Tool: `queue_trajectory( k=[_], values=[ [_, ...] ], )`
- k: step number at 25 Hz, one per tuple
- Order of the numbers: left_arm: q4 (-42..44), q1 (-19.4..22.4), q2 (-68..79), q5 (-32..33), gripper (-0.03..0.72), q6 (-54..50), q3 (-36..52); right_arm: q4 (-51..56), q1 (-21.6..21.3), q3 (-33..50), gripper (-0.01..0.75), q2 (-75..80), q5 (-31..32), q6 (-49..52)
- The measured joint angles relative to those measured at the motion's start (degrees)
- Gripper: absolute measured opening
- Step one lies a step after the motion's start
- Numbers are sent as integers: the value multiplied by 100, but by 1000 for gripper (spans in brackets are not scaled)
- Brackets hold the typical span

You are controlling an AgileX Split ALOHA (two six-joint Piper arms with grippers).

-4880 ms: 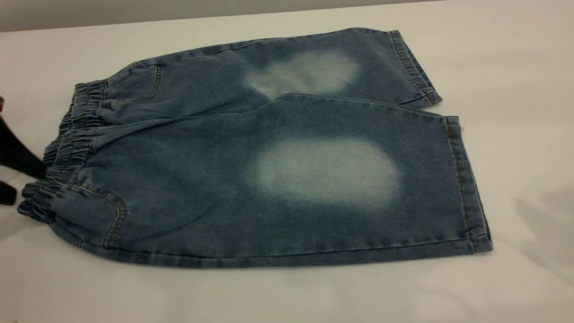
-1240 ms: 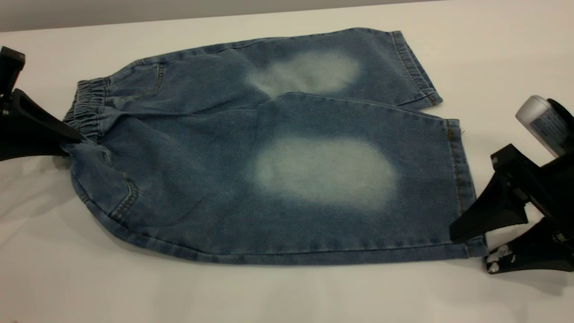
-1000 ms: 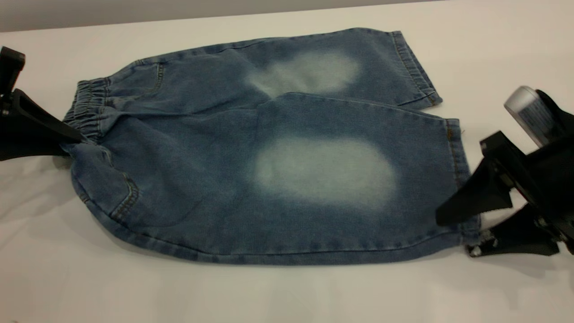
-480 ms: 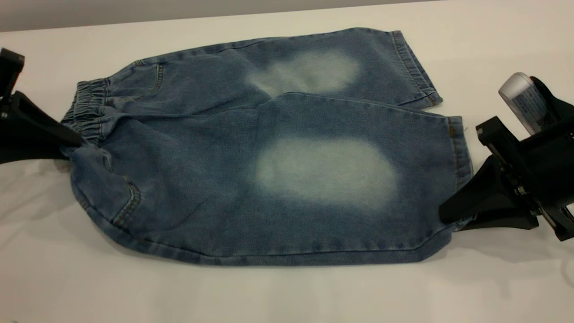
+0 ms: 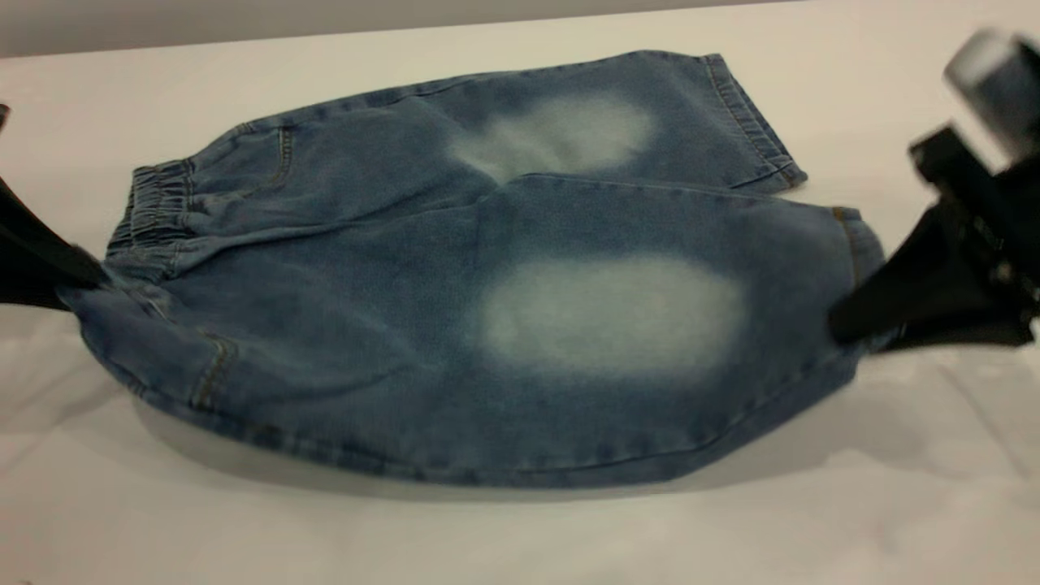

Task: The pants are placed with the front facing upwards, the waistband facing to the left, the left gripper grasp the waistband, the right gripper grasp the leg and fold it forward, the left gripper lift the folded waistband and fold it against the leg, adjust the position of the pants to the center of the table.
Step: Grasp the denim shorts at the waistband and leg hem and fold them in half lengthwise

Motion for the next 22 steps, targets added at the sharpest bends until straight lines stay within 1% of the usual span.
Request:
queue_trajectory(
  k=[4, 8, 13, 16, 19, 22],
  values=[
    [-27, 0, -686, -19, 111, 13, 149, -406, 0, 5, 26, -746, 25, 553],
    [-22, 0, -1429, 124, 111, -224, 449, -995, 0, 5, 26, -1429, 91, 1274],
    [310, 0, -2287, 299, 111, -618, 1001, -2087, 0, 5, 26, -2286, 282, 2307],
    [450, 0, -2718, 207, 111, -820, 1218, -2738, 0, -15, 26, -2764, 281, 2927],
    [242, 0, -2905, 2, 111, -947, 1224, -3034, 0, -186, 26, -3064, 122, 3348],
    [-57, 0, -2893, -36, 111, -876, 1224, -3043, 0, -477, 26, -2973, 68, 3417]
  ],
)
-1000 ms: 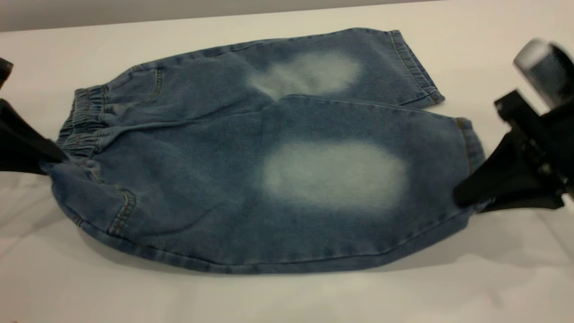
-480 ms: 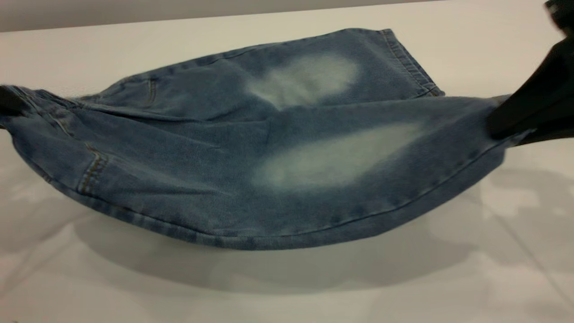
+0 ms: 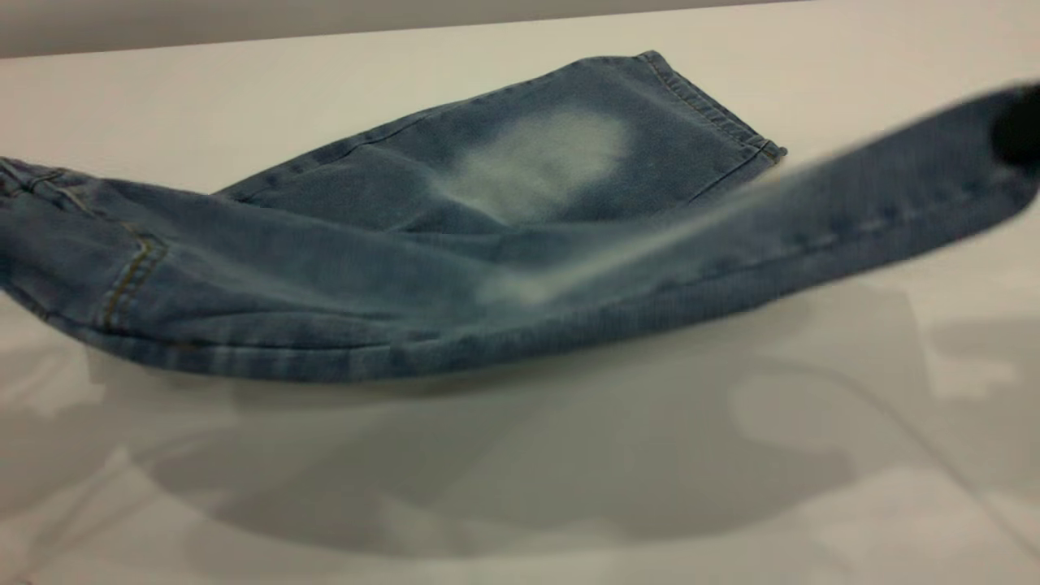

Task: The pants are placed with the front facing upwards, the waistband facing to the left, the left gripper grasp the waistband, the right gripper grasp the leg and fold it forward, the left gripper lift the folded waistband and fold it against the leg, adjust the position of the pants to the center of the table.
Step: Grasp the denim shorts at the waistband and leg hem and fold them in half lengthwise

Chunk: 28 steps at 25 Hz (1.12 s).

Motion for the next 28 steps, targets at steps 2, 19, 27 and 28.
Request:
queue_trajectory(
  k=[2, 19, 27, 28],
  values=[
    [-283, 0, 0, -12, 111, 103, -5, 0, 0, -203, 26, 157, -12, 6],
    [-2238, 0, 146, -1432, 111, 169, -10, 779, 5, -2083, 26, 2097, -176, -112],
    [-3262, 0, 991, -1668, 111, 703, -10, 1318, 5, -2732, 26, 3010, -170, -301],
    [-3483, 0, 1103, -1668, 111, 888, -10, 1375, 5, -2805, 26, 3124, -153, -321]
  ],
)
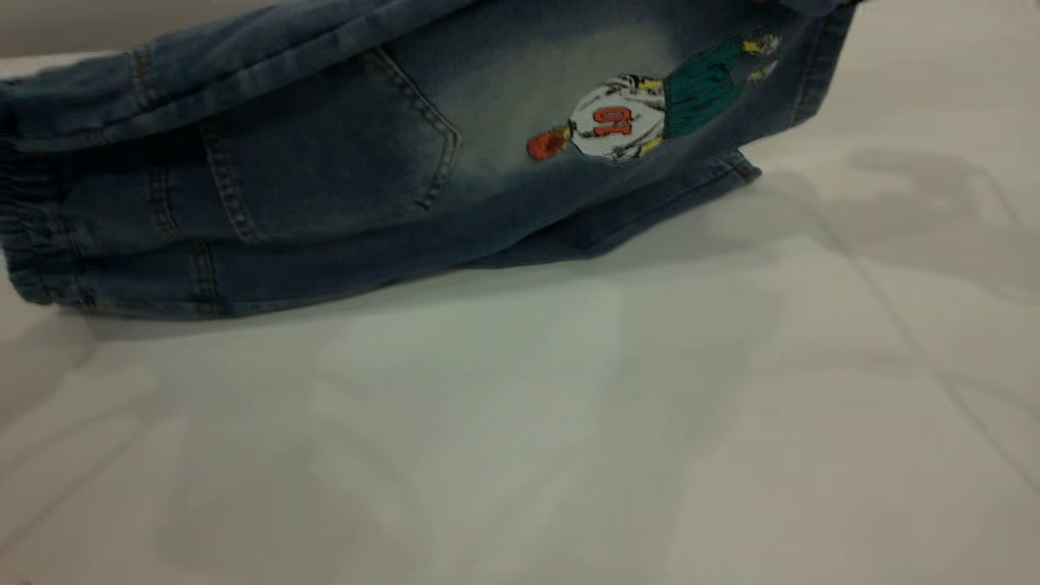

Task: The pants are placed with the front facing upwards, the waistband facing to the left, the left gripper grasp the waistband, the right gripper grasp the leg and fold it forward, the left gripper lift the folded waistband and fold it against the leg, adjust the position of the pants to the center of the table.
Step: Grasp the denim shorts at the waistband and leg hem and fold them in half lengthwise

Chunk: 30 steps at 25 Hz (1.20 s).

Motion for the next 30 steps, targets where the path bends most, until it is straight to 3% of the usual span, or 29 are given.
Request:
queue_trajectory(
  k=[7, 19, 30],
  values=[
    [-1135, 0, 864, 173, 111, 1245, -170, 148, 4, -626, 26, 747, 90, -23],
    [-1116, 0, 1888, 217, 111, 1437, -1001, 176, 617, -1969, 26, 1964, 108, 153],
    [-1115, 0, 2430, -36, 111, 1717, -1039, -320, 626, -2283, 26, 2271, -341, 517]
  ],
)
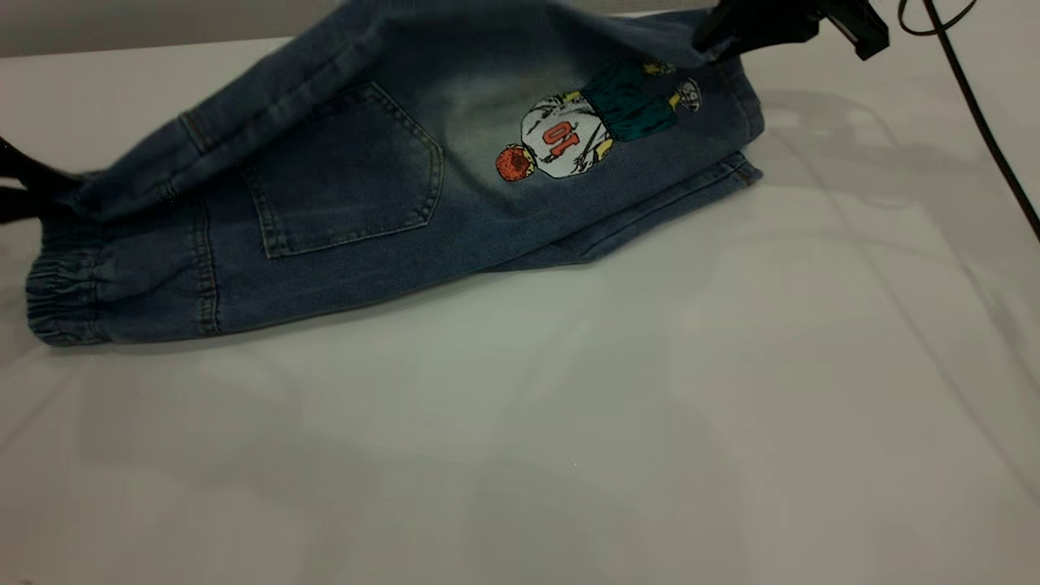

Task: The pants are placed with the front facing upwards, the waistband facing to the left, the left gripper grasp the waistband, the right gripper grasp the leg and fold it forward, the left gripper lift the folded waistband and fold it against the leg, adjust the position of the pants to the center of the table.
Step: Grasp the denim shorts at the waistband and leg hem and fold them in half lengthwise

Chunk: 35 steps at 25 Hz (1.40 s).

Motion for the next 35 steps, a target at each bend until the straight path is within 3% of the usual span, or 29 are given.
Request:
queue_trajectory(
  k=[8, 20, 28, 32, 35],
  values=[
    [5, 0, 148, 97, 179, 276, 0, -283, -7, 0, 26, 0, -7, 122],
    [14, 0, 143, 795, 283, 736, -339, -283, -2, 0, 29, 0, -2, 122],
    [21, 0, 143, 985, 416, 1258, -339, -278, -2, 0, 39, 0, 18, 57],
    [15, 0, 143, 1052, 475, 1298, -339, -324, 4, -116, 78, -6, 136, -353],
    [15, 19, 137, 1129, 484, 1298, -339, -394, -7, -301, 153, -6, 214, -527]
  ],
)
